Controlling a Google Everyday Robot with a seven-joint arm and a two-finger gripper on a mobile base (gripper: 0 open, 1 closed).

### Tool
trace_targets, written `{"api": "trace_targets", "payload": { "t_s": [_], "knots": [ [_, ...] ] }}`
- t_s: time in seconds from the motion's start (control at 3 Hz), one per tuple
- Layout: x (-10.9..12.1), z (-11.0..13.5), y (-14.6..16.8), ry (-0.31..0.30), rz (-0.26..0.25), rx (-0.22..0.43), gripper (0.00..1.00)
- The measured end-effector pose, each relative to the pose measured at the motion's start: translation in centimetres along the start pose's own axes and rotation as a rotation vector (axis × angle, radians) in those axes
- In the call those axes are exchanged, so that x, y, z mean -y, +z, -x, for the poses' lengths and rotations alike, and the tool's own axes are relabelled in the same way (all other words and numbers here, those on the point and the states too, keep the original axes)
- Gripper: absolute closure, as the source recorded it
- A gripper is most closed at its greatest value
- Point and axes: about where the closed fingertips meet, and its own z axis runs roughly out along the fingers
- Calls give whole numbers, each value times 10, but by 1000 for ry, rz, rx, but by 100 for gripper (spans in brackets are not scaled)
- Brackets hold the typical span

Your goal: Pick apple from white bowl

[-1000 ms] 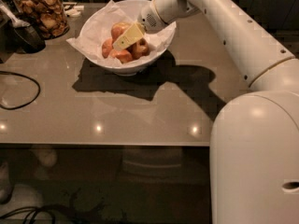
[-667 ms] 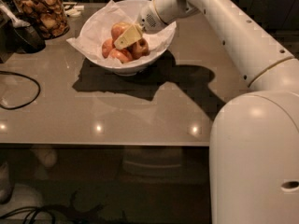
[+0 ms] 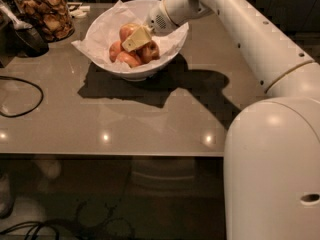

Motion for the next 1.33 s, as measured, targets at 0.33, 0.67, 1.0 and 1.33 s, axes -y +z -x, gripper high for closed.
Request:
{"api": "trace_targets", "payload": {
  "t_s": [0.33, 0.67, 1.0, 1.33],
  "knots": [
    [0, 0, 1, -1, 1, -1, 100],
    [-10, 21, -13, -49, -41, 23, 100],
    [-26, 47, -29, -108, -75, 58, 100],
    [-44, 68, -40, -145, -76, 71, 100]
  ]
}}
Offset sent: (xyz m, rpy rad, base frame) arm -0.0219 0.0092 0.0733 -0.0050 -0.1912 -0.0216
